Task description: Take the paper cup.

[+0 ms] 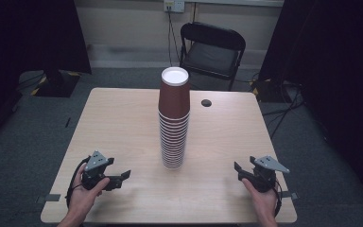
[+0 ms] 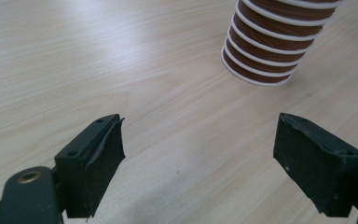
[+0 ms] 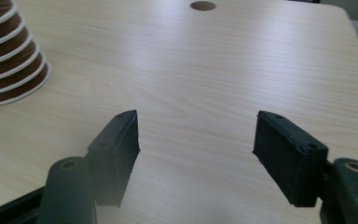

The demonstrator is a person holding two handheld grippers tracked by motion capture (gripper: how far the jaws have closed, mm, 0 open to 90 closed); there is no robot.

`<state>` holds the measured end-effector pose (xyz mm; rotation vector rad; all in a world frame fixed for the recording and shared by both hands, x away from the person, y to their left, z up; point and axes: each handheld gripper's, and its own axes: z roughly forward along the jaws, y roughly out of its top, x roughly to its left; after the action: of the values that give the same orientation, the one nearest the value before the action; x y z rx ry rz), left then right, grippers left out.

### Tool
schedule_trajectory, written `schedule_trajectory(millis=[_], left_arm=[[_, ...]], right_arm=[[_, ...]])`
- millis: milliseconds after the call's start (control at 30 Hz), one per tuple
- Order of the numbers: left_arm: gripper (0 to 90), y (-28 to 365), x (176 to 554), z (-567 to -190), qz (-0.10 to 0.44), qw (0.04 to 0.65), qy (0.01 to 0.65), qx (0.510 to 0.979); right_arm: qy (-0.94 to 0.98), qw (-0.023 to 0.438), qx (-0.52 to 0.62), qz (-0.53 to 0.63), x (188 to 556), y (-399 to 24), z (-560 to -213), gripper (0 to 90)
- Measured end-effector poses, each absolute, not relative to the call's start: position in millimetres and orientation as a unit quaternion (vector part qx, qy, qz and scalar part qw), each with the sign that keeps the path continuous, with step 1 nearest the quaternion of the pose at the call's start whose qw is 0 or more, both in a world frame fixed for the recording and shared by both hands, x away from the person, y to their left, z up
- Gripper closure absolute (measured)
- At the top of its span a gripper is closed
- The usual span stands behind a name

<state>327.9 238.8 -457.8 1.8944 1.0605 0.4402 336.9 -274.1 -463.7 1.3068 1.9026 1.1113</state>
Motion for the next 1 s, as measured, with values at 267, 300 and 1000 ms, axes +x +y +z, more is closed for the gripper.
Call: schedule_trajectory(millis=[267,300,1000], left_arm=[[16.5,234,328,-455,0.168,0.449,0.427,0.767],[16.5,233,327,-454,0.163,0.453,0.426,0.766],[20.3,203,330,-400,0.131,0.505,0.357,0.775]], right_arm=[[0.722,0.242,0.494,0.419,337,-271,-463,33.3],[0.723,0.231,0.497,0.421,337,-270,-463,33.5],[0.741,0.193,0.475,0.434,324,-259,-456,34.5]])
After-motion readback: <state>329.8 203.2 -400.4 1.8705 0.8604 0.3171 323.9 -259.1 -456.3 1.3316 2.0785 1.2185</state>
